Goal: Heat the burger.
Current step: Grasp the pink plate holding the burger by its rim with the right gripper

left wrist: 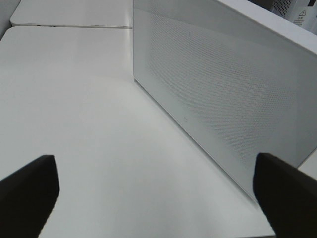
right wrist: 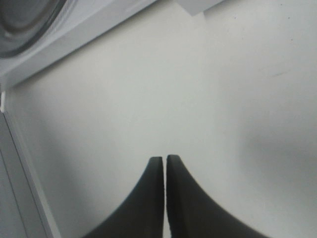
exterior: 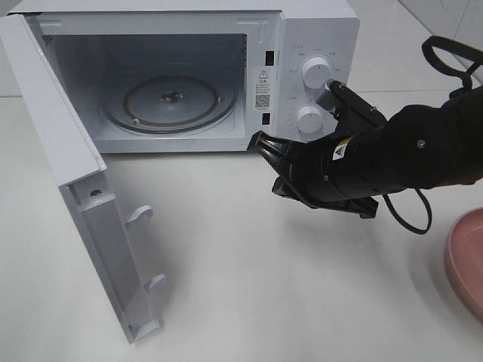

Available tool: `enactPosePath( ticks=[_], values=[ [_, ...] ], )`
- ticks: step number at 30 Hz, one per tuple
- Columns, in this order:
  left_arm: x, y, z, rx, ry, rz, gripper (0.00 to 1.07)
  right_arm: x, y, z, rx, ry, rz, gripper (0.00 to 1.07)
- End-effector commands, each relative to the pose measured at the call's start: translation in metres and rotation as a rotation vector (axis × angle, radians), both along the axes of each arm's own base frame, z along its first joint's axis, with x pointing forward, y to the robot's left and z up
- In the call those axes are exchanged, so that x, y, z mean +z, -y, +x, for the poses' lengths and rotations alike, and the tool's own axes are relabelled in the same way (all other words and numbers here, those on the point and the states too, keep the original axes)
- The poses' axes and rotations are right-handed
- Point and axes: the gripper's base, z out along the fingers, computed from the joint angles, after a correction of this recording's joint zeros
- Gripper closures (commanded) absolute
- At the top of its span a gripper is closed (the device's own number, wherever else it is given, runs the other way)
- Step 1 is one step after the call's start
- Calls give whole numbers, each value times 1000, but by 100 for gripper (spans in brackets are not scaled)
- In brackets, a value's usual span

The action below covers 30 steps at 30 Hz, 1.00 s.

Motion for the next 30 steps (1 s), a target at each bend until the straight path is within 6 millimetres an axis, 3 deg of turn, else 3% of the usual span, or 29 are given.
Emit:
enactPosePath(
  ticks=[1, 14, 24, 30],
  values=[
    [0, 0, 0, -1, 5, -2, 7, 5, 2, -5, 94, -1, -72, 106],
    [0, 0, 0, -2, 5, -1, 7, 15, 16, -24, 373, -81, -336, 104],
    [0, 0, 0, -1, 5, -2, 7, 29, 16, -24, 524, -179, -454, 100],
    [0, 0, 0, -1, 5, -2, 7, 39, 16, -17, 537, -175, -465, 90]
  ],
)
